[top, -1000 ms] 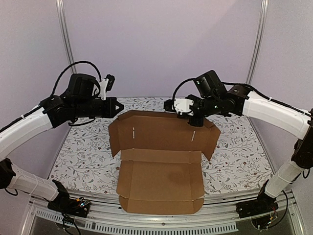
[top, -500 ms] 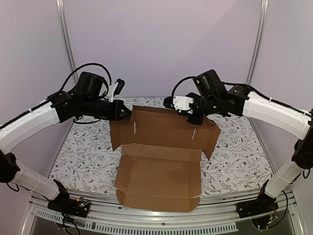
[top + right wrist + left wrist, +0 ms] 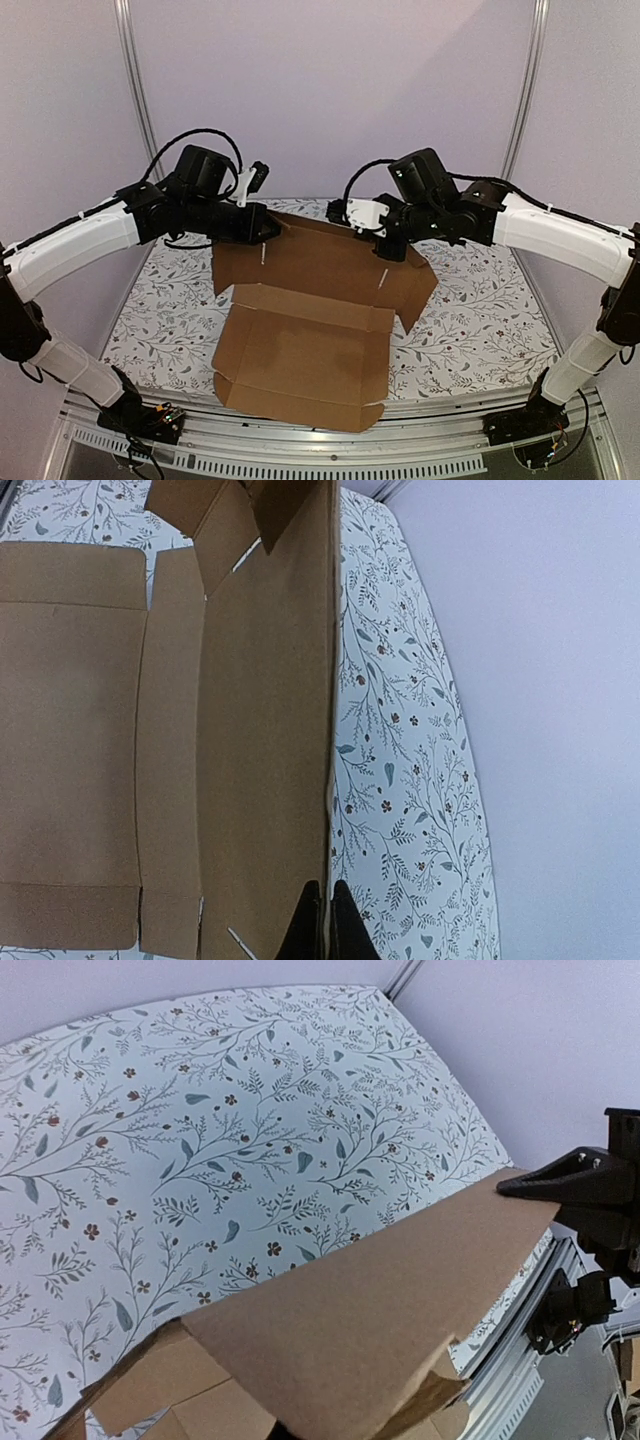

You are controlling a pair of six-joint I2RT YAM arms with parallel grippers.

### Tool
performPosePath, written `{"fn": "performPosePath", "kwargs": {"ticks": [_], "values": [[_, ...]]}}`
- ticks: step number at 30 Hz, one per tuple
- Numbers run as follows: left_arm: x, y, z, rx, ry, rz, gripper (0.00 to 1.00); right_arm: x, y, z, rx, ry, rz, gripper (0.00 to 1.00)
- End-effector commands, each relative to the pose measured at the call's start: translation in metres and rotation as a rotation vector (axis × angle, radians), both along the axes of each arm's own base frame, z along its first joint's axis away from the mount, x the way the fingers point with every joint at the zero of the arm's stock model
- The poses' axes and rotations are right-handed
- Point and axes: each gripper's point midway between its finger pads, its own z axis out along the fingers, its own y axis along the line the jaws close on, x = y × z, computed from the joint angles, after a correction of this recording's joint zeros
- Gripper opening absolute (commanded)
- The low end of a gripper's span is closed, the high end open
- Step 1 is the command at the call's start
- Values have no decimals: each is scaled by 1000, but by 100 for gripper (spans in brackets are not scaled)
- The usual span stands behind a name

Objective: Fold the paper box

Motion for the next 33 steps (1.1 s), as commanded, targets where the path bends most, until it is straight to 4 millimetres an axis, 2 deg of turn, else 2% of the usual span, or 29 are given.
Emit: {"fn": "performPosePath", "kwargs": {"ticks": [1, 7, 15, 19, 23, 29, 33], "values": [[15, -7, 14, -16, -84, 28, 0, -20, 13, 5, 69, 24, 53, 0], [24, -13, 28, -84, -138, 51, 0, -31, 17, -8, 80, 65, 66, 0], [34, -16, 27, -115, -178, 77, 0, -47, 24, -19, 123, 163, 96, 0], [34, -18, 25, -104, -172, 67, 0, -39, 23, -14, 128, 152, 50, 0], [29, -15, 25, -93, -166, 57, 0, -23, 18, -9, 122, 149, -24, 0], [19, -2, 14, -61, -152, 71, 0, -9, 13, -2, 144, 279, -55, 0], [11, 8, 6, -31, -137, 78, 0, 7, 8, -11, 130, 336, -106, 0]]}}
